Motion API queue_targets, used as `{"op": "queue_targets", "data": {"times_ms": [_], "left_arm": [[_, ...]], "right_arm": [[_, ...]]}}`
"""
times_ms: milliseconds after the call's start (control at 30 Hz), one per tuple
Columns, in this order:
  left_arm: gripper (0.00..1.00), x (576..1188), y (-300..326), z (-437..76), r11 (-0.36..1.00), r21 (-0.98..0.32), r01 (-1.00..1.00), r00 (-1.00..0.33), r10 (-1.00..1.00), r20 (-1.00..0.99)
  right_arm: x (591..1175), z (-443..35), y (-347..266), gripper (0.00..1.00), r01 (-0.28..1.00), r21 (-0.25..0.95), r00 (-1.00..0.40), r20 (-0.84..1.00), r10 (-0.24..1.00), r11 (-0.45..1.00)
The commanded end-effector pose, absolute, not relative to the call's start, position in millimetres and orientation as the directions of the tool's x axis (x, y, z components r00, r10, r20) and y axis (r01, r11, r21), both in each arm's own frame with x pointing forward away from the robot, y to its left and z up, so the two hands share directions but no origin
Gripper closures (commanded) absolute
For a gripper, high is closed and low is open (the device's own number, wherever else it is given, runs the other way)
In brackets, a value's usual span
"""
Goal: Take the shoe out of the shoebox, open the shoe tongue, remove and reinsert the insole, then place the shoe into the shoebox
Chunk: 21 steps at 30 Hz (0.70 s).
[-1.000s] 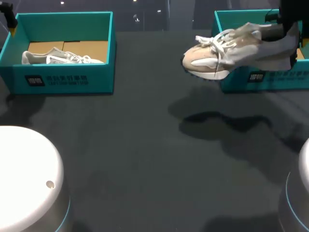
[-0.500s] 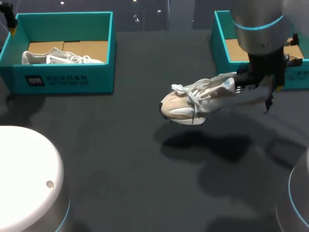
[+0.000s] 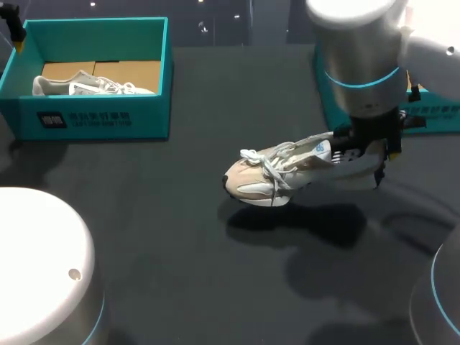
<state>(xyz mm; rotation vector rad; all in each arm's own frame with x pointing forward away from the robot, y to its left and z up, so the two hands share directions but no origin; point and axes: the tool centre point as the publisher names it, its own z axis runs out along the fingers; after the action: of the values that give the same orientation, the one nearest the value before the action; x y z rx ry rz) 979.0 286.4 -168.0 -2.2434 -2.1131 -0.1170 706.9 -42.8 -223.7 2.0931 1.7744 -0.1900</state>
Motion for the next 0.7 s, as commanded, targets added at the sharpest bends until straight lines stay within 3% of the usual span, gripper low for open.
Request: {"op": "queue_targets", "data": {"times_ms": [33,333,700], "left_arm": [[0.00,978.5,286.8,-167.3,-0.061,0.011,0.998,0.060,0.994,0.097],[0.00,978.5,286.8,-167.3,-0.061,0.011,0.998,0.060,0.994,0.097],[0.00,978.5,286.8,-167.3,-0.061,0.011,0.998,0.060,0.994,0.097]], "right_arm": [[710.9,-223.9,-38.1,1.00,0.972,0.198,0.192,-0.354,0.915,-0.127],[710.9,-223.9,-38.1,1.00,0.972,0.198,0.192,-0.354,0.915,-0.127],[688.2,-281.2,-17.1,1.00,0.986,0.124,0.150,-0.353,0.923,-0.113]]}}
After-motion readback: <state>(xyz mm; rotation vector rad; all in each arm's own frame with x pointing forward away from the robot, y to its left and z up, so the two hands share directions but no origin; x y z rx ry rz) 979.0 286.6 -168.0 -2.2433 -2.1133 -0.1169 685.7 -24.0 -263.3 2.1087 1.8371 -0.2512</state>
